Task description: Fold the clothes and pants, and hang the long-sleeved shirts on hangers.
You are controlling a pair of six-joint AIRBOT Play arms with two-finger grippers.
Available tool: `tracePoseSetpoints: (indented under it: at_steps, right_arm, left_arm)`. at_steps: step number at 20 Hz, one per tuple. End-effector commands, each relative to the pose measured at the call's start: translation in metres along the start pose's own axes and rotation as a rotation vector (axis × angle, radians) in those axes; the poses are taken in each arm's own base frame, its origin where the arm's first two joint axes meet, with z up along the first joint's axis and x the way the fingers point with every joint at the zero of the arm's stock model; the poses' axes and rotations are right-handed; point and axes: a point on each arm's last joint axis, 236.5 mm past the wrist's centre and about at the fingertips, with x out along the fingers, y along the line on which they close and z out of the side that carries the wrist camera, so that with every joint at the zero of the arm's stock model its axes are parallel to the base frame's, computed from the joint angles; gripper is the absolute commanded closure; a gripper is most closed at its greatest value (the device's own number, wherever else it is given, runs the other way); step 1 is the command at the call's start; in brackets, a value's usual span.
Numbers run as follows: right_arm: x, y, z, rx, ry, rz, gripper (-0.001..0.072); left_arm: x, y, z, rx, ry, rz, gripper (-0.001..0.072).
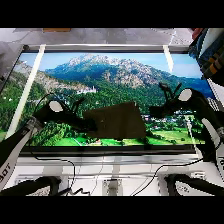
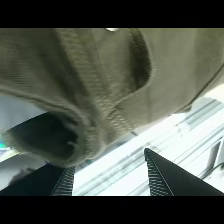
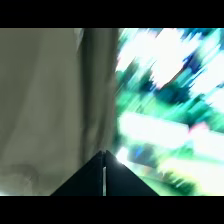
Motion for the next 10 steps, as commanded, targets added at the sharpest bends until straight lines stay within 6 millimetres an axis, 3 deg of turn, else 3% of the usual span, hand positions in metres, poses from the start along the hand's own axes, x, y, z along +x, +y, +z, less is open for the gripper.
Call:
tracePoseSetpoints:
  at_steps: [1,4,5,7,9,10]
  right_arm:
    - [-0.029,-0.041,0.048,-0.01,-0.173,-0.12,0.0694]
    - [-0.066,-0.079,0.069,0.044,-0.257,-0.185,0.0696]
    - [-0.075,-0.092,0.071,0.061,-0.273,-0.198,0.0697]
    - [-0.082,-0.113,0.065,0.022,-0.259,-0.222,0.0697]
    - [-0.072,-0.119,0.047,-0.076,-0.192,-0.194,0.0698]
    - [-0.058,-0.109,0.032,-0.119,-0.147,-0.119,0.0698]
  left_arm:
    - [-0.024,0.016,0.004,-0.066,-0.001,-0.023,0.0242]
    - [-0.059,0.039,0.016,-0.106,-0.05,-0.04,0.0262]
    - [-0.068,0.046,0.02,-0.107,-0.07,-0.043,0.0351]
    - [-0.086,0.058,0.026,-0.109,-0.109,-0.046,0.0678]
    - [-0.102,0.065,0.034,-0.119,-0.155,-0.04,0.0683]
    - [-0.108,0.065,0.038,-0.108,-0.173,-0.036,0.0683]
